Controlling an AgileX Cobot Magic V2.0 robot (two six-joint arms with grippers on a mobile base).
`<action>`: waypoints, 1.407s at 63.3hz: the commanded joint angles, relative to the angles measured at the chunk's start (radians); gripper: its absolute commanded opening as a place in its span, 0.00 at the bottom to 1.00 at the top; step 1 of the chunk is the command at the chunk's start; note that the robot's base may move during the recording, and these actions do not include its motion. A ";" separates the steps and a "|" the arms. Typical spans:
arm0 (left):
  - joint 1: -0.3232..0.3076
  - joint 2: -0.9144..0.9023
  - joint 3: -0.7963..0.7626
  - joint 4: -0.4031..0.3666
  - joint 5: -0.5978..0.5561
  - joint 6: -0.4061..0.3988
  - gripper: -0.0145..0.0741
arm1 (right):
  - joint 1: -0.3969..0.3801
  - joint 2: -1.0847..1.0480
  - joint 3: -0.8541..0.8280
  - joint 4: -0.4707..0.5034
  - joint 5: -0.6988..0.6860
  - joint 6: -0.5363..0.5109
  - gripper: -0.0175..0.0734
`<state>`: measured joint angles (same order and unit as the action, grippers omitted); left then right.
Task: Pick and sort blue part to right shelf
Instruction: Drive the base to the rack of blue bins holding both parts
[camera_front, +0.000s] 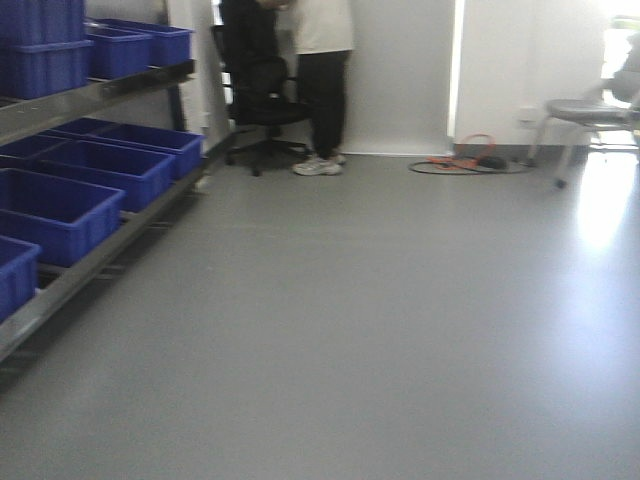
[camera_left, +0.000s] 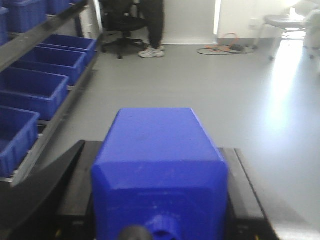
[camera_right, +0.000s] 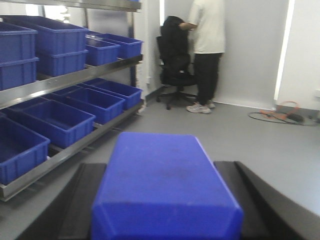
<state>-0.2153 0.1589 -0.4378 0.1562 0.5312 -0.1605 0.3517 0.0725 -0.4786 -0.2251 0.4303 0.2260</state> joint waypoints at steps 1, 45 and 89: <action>-0.001 0.016 -0.029 0.005 -0.091 0.000 0.54 | -0.008 0.021 -0.030 -0.015 -0.092 -0.004 0.43; -0.001 0.016 -0.029 0.005 -0.091 0.000 0.54 | -0.008 0.021 -0.030 -0.015 -0.092 -0.004 0.43; -0.001 0.016 -0.029 0.005 -0.091 0.000 0.54 | -0.008 0.021 -0.030 -0.015 -0.092 -0.004 0.43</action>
<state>-0.2153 0.1589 -0.4378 0.1562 0.5312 -0.1605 0.3517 0.0725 -0.4786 -0.2251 0.4303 0.2260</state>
